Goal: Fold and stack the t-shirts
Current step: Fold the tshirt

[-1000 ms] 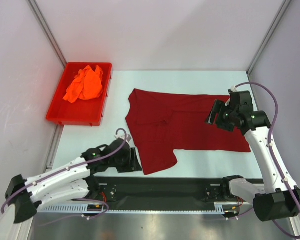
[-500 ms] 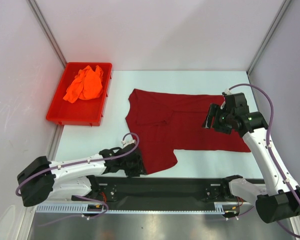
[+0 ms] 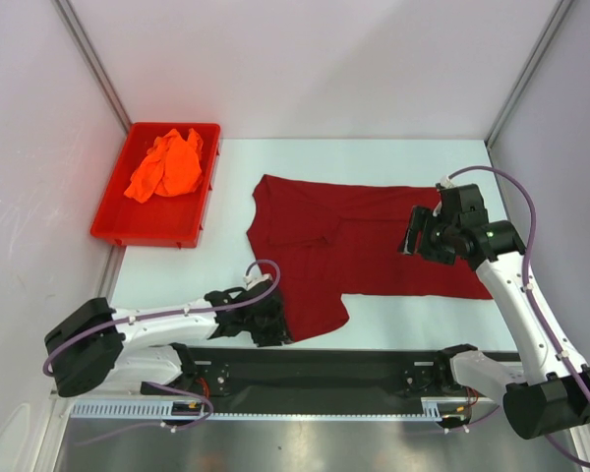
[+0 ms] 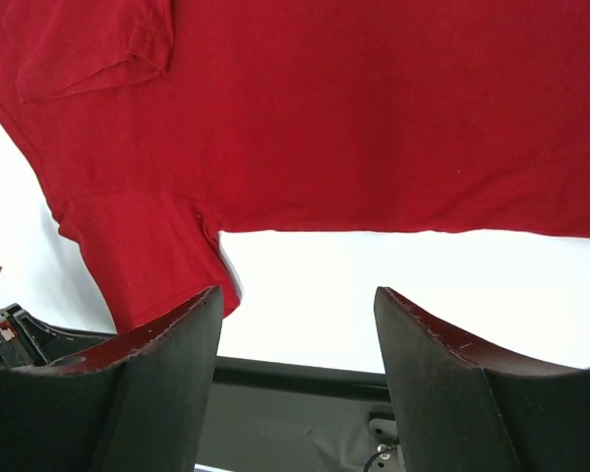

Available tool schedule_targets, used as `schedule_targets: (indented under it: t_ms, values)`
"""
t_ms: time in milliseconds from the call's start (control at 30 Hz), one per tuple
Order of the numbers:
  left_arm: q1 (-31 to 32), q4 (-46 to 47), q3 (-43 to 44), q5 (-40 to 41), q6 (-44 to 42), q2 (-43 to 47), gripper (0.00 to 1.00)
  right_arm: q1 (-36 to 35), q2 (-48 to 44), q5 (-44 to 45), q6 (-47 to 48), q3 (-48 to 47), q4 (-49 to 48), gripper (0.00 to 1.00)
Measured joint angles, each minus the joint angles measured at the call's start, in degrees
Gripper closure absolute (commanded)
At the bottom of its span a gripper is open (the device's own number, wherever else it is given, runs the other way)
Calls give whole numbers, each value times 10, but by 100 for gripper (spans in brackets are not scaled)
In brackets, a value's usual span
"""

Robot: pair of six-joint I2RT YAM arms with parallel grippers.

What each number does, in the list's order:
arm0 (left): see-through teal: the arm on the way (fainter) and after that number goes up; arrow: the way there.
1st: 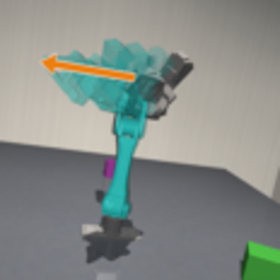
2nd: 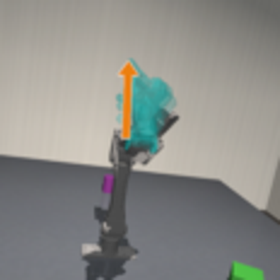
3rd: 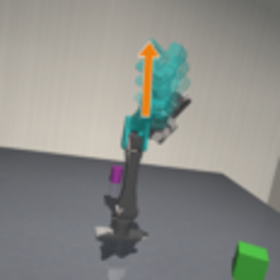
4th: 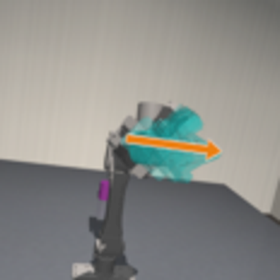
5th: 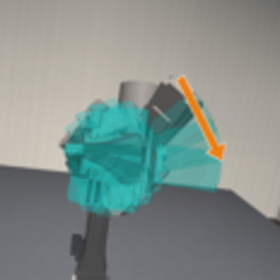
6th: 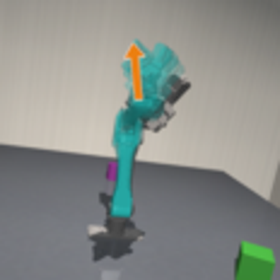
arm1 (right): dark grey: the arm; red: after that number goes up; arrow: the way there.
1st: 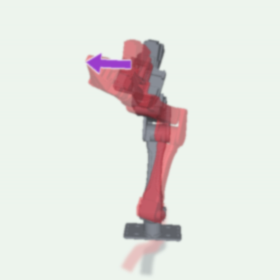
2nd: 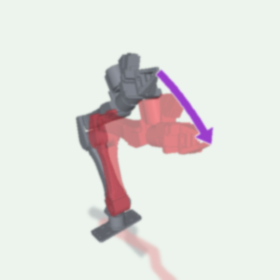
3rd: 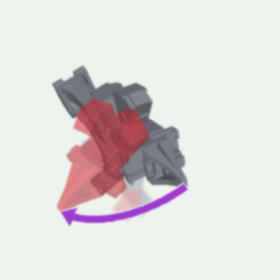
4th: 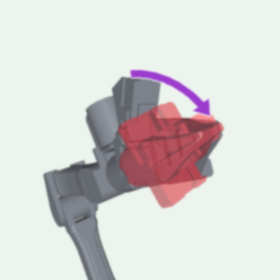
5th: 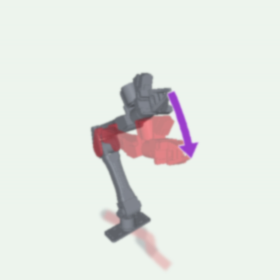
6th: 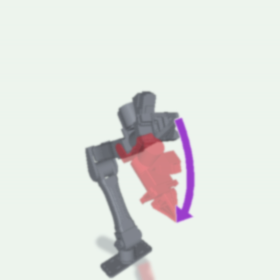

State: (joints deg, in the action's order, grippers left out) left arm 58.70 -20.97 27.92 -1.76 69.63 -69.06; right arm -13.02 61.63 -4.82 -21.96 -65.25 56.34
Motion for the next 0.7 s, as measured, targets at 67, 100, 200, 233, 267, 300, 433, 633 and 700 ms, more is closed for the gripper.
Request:
schedule_targets:
  t_ms: [67,100,200,233,267,300,433,633,700]
  values:
    - [0,6,0,-1,4,-3,61,0,0,3,2,0,2,31]
    - [0,7,0,-1,5,-4,64,0,-1,5,2,0,3,31]
    - [0,7,0,2,10,-4,80,0,-2,9,2,0,9,31]
    - [0,7,0,2,13,-5,88,0,-2,10,2,0,10,31]
    - [0,7,0,2,15,-5,95,0,-2,11,2,0,12,31]
    - [0,5,0,3,14,-4,100,0,-2,13,2,0,14,31]
    - [0,-26,11,19,-5,-5,100,19,12,15,-3,-1,23,31]
    - [0,-82,136,48,-123,-41,100,165,97,5,-26,16,-4,38]
    - [0,-82,168,49,-164,-53,100,223,121,4,-42,45,-23,40]
